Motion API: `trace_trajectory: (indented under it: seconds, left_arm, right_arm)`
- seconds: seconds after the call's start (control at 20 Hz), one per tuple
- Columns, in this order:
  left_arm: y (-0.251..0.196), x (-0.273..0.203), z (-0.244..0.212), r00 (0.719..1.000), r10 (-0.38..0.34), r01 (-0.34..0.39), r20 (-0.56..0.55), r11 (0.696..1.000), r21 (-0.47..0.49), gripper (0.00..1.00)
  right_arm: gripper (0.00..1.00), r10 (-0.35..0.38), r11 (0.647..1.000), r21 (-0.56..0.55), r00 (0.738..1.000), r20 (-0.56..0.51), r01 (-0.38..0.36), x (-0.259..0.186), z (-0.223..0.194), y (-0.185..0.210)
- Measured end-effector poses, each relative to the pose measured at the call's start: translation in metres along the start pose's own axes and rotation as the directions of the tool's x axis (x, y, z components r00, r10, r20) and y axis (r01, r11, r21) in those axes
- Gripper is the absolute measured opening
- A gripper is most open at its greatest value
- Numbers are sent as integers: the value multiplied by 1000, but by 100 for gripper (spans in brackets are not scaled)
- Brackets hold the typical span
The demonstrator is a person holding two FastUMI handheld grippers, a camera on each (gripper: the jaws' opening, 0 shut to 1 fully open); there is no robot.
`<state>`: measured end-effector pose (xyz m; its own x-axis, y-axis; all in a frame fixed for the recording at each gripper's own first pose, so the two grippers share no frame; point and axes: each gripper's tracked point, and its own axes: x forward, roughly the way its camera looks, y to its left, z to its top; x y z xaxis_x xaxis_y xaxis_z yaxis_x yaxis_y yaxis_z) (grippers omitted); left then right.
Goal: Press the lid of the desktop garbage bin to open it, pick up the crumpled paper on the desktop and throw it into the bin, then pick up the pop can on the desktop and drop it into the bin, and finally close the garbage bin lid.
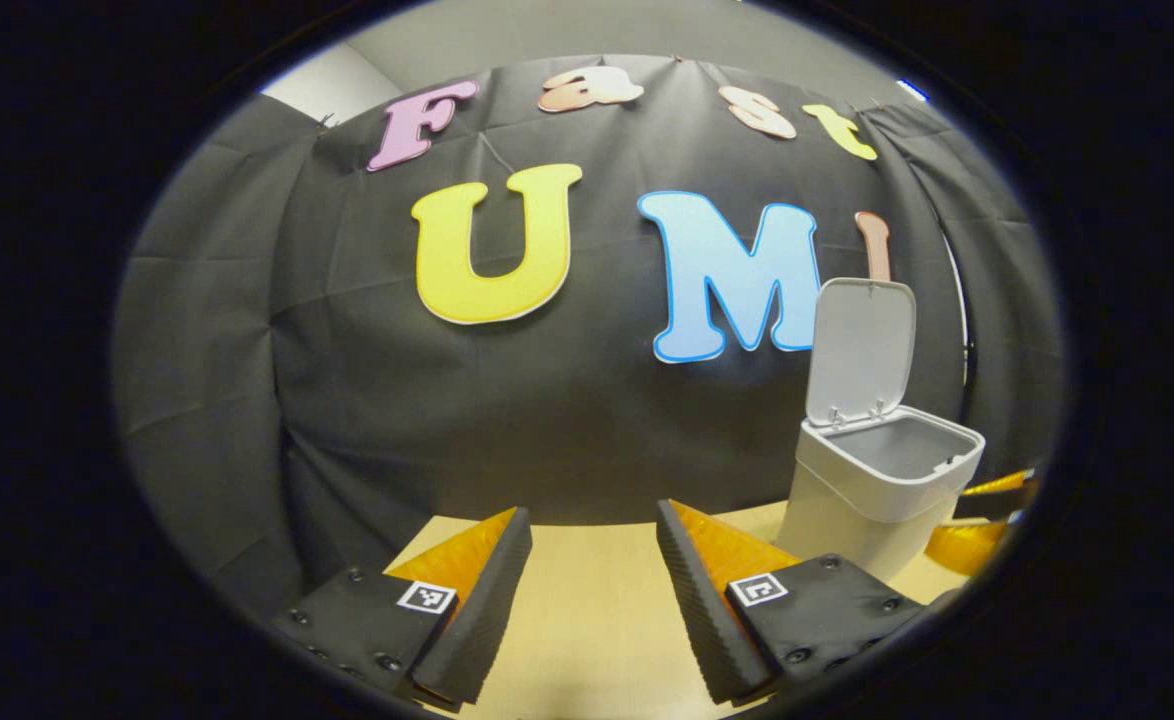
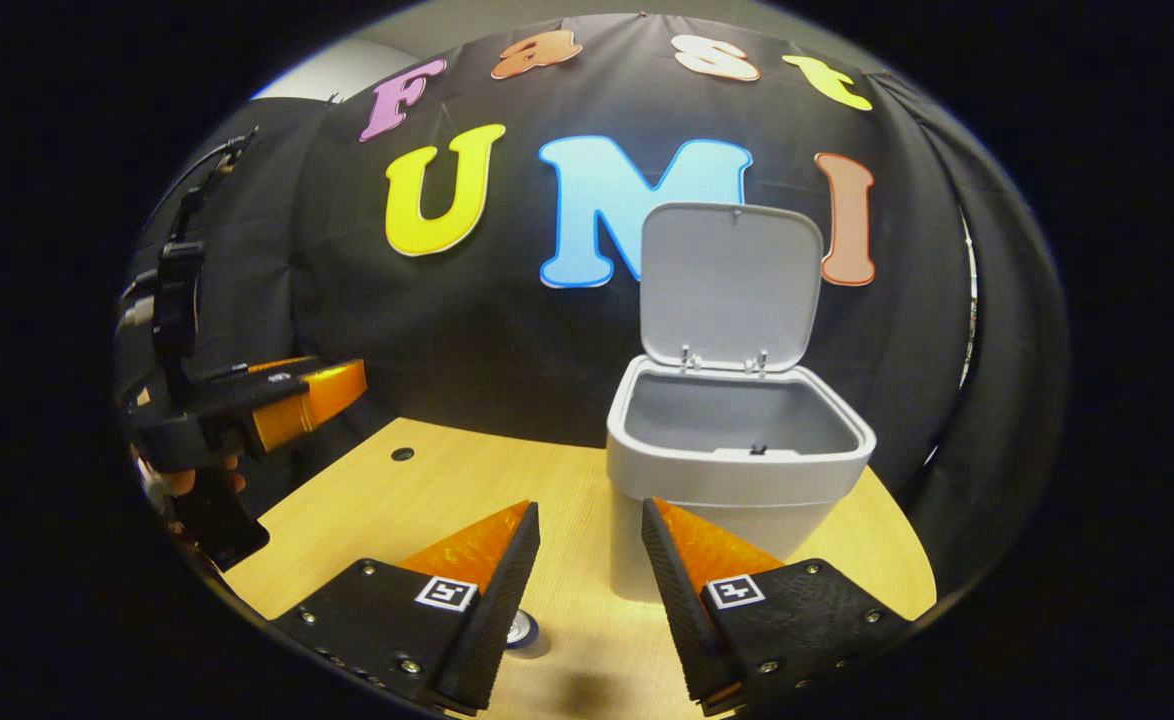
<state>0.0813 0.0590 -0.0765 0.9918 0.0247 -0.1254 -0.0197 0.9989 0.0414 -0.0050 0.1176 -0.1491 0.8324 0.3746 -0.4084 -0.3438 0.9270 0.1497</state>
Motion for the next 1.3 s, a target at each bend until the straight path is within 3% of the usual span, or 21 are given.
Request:
trace_trajectory:
  seconds: [0.1,0.25,0.4,0.75,0.8,1.0,1.3]
  left_arm:
    - [7,-3,-1,1000,10,-10,-1,1000,-1,88]
    - [18,-6,-3,1000,24,-24,-5,1000,-3,88]
    - [28,-9,-6,999,38,-38,-10,999,-6,88]
    - [44,-7,-14,998,54,-55,-24,998,-7,88]
    - [45,-7,-15,998,56,-56,-26,998,-9,84]
    - [50,-7,-20,997,63,-63,-35,998,-15,88]
    - [57,-8,-24,996,74,-75,-44,997,-19,88]
  right_arm:
    - [77,22,1000,-11,999,-36,-23,7,-14,10]
    - [78,51,998,-23,995,-83,-53,15,-33,23]
    - [85,67,996,-43,991,-119,-73,21,-47,32]
    - [87,109,990,-64,973,-205,-124,31,-83,54]
    - [87,114,989,-66,969,-221,-132,31,-89,57]
    - [92,132,984,-82,953,-272,-159,34,-110,68]
    - [92,125,982,-94,933,-338,-166,38,-138,71]
